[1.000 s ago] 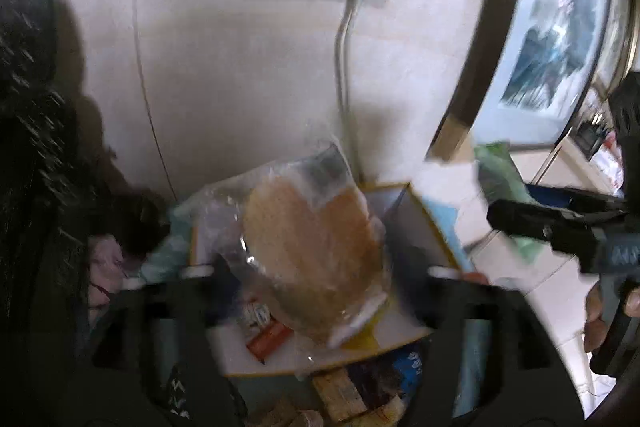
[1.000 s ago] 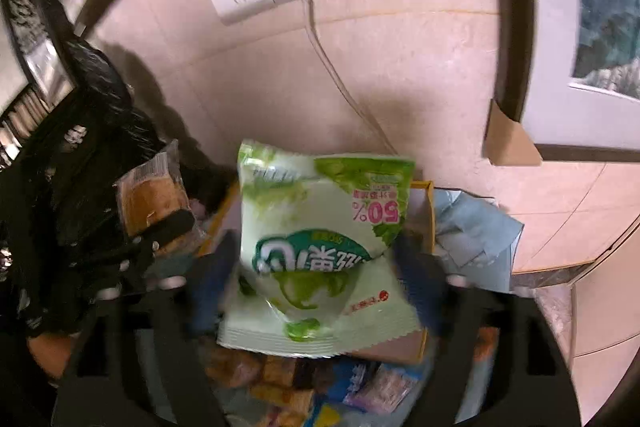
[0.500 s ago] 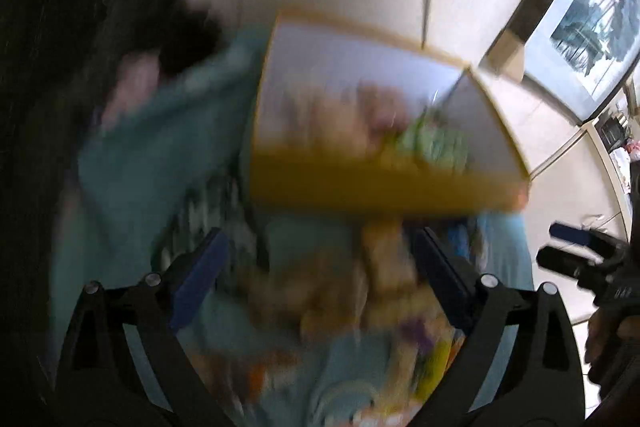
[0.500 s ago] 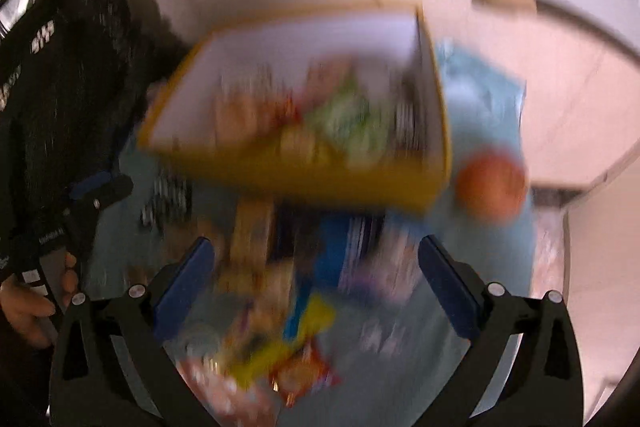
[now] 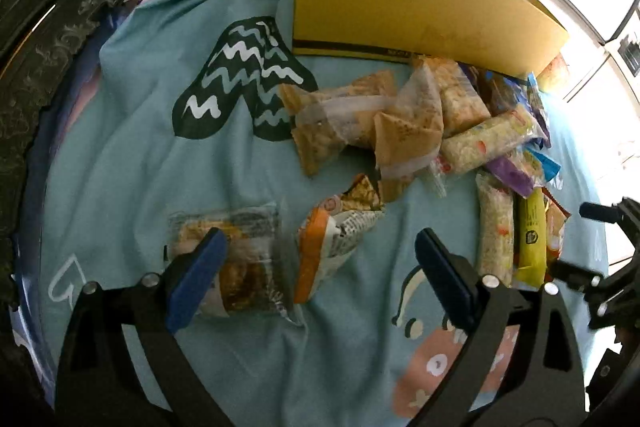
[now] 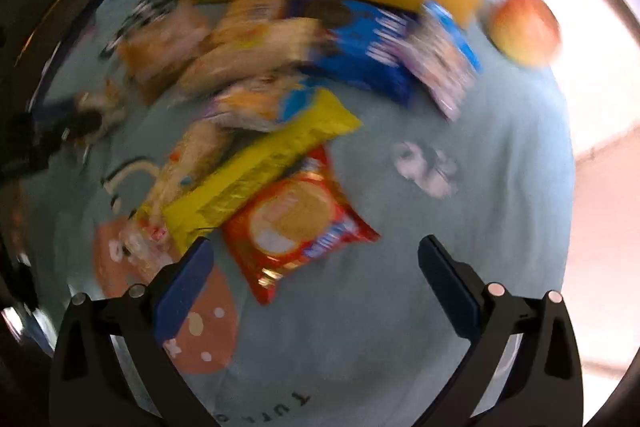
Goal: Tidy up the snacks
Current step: 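Move both tools back from the box to the snack pile, then grasp the small orange-white snack bag with the left tool while the right tool grasps the red cookie pack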
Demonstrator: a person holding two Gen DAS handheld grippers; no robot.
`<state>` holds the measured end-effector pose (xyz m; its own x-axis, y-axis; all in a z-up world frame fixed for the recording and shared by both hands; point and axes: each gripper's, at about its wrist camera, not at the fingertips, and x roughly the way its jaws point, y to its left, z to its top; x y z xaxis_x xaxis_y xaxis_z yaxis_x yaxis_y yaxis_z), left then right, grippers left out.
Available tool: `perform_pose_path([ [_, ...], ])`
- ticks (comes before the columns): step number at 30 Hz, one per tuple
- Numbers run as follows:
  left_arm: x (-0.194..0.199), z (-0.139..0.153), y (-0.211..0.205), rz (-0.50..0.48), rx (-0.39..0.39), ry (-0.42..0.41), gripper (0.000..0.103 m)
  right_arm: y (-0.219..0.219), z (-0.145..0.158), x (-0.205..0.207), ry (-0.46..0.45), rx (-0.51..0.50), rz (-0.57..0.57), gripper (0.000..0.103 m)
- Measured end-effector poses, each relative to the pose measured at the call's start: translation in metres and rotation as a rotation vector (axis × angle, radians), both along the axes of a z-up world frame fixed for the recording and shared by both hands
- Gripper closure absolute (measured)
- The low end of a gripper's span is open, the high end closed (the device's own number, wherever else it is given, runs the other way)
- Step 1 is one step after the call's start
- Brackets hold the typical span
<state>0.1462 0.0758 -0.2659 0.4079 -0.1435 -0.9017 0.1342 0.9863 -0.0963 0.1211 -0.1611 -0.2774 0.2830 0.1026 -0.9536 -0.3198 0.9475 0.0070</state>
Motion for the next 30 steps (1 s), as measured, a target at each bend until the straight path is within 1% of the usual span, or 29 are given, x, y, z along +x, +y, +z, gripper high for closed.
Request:
perform_pose_path([
  [1, -0.002, -0.001, 0.0, -0.008, 0.004, -0.007, 0.005, 0.009, -0.003, 0.001, -0.02, -0.048, 0.05, 0.001],
  [3, -0.003, -0.005, -0.002, -0.024, 0.01, -0.019, 0.004, 0.021, -0.011, 0.002, -0.041, -0.109, 0.112, 0.001],
  [5, 0.0, -0.006, -0.008, -0.04, 0.022, -0.034, 0.002, 0.026, -0.017, 0.004, -0.039, -0.127, 0.143, 0.001],
  [6, 0.0, -0.007, -0.013, -0.047, 0.034, -0.042, 0.002, 0.028, -0.021, 0.005, -0.022, -0.126, 0.158, 0.002],
  [7, 0.0, -0.007, -0.014, -0.053, 0.035, -0.045, 0.002, 0.029, -0.023, 0.004, -0.011, -0.11, 0.167, 0.006],
  [8, 0.0, -0.007, -0.016, -0.067, 0.015, -0.047, 0.002, 0.031, -0.024, 0.004, -0.007, -0.096, 0.173, 0.01],
  [9, -0.002, -0.004, -0.018, -0.081, -0.013, -0.056, 0.004, 0.031, -0.023, 0.003, 0.004, -0.071, 0.186, 0.018],
  [10, -0.004, 0.0, -0.021, -0.095, -0.028, -0.074, 0.027, 0.032, -0.022, 0.003, 0.012, -0.055, 0.197, 0.029],
  [11, -0.005, 0.001, -0.025, -0.116, -0.021, -0.082, 0.059, 0.033, -0.021, 0.001, 0.02, -0.039, 0.212, 0.035],
  [12, -0.004, -0.001, -0.031, -0.145, -0.007, -0.058, 0.075, 0.033, -0.021, 0.0, 0.026, -0.035, 0.215, 0.039],
  [13, -0.004, -0.003, -0.033, -0.161, -0.027, -0.039, 0.079, 0.031, -0.021, 0.0, 0.037, -0.02, 0.207, 0.04],
  [16, -0.006, -0.002, -0.035, -0.176, -0.045, -0.029, 0.08, 0.015, -0.019, 0.002, 0.071, 0.059, 0.152, 0.042],
  [18, -0.01, 0.001, -0.033, -0.177, -0.087, -0.028, 0.08, 0.004, -0.016, 0.002, 0.076, 0.093, 0.116, 0.042],
  [20, -0.014, 0.003, -0.033, -0.19, -0.106, -0.032, 0.08, -0.006, -0.011, 0.003, 0.079, 0.136, 0.082, 0.042],
  [25, -0.019, 0.0, -0.037, -0.195, -0.122, -0.017, 0.08, -0.008, -0.006, -0.001, 0.073, 0.172, 0.042, 0.042],
  [28, -0.019, -0.005, -0.039, -0.19, -0.108, 0.0, 0.08, -0.011, -0.009, -0.001, 0.079, 0.157, 0.039, 0.042],
  [30, -0.017, -0.012, -0.042, -0.19, -0.082, 0.017, 0.076, -0.01, -0.013, -0.003, 0.087, 0.15, 0.038, 0.042],
])
